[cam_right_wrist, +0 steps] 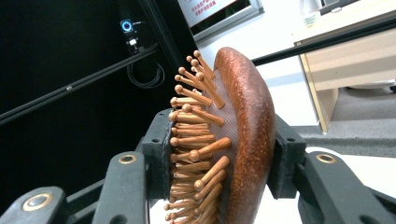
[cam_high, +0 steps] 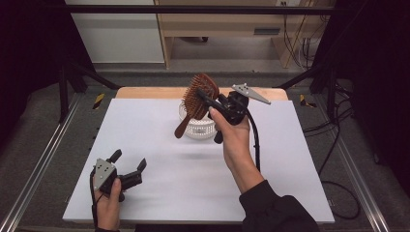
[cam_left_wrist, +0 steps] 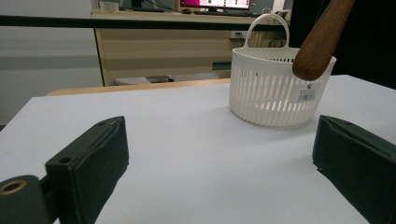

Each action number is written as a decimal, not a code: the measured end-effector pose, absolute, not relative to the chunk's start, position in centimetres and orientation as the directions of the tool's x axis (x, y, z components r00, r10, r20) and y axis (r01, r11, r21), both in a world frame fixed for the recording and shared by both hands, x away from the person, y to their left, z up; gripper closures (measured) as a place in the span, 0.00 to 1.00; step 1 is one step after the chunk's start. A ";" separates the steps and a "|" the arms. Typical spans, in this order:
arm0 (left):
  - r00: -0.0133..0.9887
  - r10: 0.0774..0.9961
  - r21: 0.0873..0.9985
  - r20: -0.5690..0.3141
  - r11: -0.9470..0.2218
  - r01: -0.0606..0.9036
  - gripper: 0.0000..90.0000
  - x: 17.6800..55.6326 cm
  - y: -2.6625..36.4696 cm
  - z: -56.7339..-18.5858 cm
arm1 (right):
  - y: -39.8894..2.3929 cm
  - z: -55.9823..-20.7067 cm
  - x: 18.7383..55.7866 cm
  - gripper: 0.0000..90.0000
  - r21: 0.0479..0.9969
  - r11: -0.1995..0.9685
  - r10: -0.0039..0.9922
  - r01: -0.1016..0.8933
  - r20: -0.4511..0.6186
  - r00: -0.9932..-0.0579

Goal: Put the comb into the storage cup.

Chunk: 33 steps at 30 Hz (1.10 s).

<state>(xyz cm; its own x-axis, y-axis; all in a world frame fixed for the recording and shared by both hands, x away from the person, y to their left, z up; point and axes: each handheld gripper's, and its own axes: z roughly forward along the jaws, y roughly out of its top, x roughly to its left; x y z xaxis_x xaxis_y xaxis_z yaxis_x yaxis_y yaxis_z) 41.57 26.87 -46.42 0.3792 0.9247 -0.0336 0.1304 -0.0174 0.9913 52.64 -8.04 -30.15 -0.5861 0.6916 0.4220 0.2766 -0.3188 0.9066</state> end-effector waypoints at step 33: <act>0.377 0.926 0.991 -0.036 -0.014 0.131 0.03 41.7 26.9 -46.4 | -7.9 -28.5 55.2 0.58 0.915 -0.332 0.730 0.230 0.404 -0.551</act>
<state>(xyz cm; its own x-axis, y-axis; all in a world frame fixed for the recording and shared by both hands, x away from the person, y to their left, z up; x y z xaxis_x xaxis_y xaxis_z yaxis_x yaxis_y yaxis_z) 41.72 26.90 -46.43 0.3769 0.9256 -0.0363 0.1305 -0.0142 0.9913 55.15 -7.88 -28.49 -0.5507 0.7304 0.4040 0.2301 -0.3324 0.9146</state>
